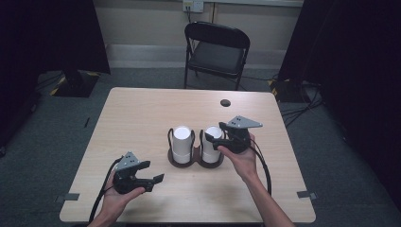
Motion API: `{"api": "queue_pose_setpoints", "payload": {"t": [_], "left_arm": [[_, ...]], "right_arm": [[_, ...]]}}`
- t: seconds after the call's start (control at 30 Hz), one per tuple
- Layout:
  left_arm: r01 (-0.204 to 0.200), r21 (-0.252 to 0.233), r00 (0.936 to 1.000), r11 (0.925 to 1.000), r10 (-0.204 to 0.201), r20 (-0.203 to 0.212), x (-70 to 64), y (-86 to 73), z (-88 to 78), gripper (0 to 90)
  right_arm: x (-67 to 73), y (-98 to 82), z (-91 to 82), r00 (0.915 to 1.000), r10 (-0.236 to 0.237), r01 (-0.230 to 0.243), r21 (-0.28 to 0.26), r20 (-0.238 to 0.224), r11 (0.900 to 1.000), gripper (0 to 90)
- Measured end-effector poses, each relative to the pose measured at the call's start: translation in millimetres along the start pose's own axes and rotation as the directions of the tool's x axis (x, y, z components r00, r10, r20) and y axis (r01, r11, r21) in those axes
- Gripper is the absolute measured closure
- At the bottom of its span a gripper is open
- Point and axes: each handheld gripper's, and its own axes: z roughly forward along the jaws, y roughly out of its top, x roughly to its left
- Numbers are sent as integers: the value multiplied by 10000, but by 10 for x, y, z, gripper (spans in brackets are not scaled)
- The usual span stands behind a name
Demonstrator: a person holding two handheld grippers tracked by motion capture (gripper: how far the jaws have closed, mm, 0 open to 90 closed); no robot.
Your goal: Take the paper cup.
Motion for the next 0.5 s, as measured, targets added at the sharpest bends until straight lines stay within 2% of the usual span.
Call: {"api": "queue_pose_setpoints", "payload": {"t": [0.3, 0.4, 0.43, 0.5], "left_arm": [[58, -77, 9999, 10000, -58, -107, 13, -3, -13, 231], [5, -130, 9999, 9999, -7, -123, 7, 0, -29, 235], [3, -117, 9999, 9999, -5, -151, 8, -1, -28, 235], [13, -121, 9999, 9999, -15, -163, 11, 1, -29, 236]], "right_arm": [[-14, -33, 100, 10000, 91, -91, 172, 35, 9998, 276], [13, -37, 112, 9995, -174, 167, 256, 265, 9995, 278], [9, -41, 118, 9999, -28, 24, 265, 165, 9996, 278], [0, -59, 145, 9998, -72, 66, 360, 178, 9993, 280]]}}
